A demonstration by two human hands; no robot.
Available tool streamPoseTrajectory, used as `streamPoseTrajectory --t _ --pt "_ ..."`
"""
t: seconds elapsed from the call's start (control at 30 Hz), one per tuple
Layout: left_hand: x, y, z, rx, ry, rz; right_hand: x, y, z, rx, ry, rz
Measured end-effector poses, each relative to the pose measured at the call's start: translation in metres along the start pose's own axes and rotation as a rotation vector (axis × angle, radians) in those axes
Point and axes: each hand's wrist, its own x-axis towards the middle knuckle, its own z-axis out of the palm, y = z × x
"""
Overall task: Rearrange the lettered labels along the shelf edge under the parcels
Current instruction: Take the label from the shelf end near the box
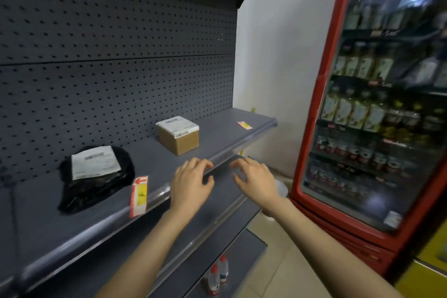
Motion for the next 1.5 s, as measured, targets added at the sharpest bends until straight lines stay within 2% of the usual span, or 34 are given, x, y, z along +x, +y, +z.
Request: streamPoseTrajectory --t 0.23,0.5,0.7,0.83,0.9,1.0,1.1,1.23,1.37,1.5 --pt "0.115 0.001 0.06 0.005 -0.022 0.056 0.109 0.087 0.002 0.019 0.049 0.13" --pt "0.193 -0.008 0.119 0.097 -0.018 0.0 0.216 0.162 0.028 -0.006 -0.045 0.145" --pt "0.232 -0.008 0.155 0.167 -0.009 -0.081 0.296 0.209 0.062 -0.051 -0.304 0.092" --pt "0.241 -0.003 0.179 0.223 -0.015 -0.154 0.328 0.23 0.082 -0.096 -0.452 0.076" --pt "0.24 -0.001 0.187 0.234 0.002 -0.202 0.336 0.234 0.089 -0.068 -0.453 0.056" --pt "0.234 0.001 0.192 0.269 0.009 -0.252 0.343 0.23 0.095 0.097 -0.477 0.025" --pt "0.229 0.005 0.189 0.284 0.034 -0.291 0.346 0.224 0.102 0.224 -0.527 0.068" --pt "0.217 0.011 0.175 0.297 0.108 -0.287 0.352 0.223 0.105 0.208 -0.56 0.082" --pt "0.195 0.01 0.158 0.319 0.137 -0.298 0.363 0.225 0.093 0.037 -0.739 -0.03" --pt "0.18 0.005 0.138 0.329 0.127 -0.284 0.364 0.216 0.082 0.227 -0.903 0.098"
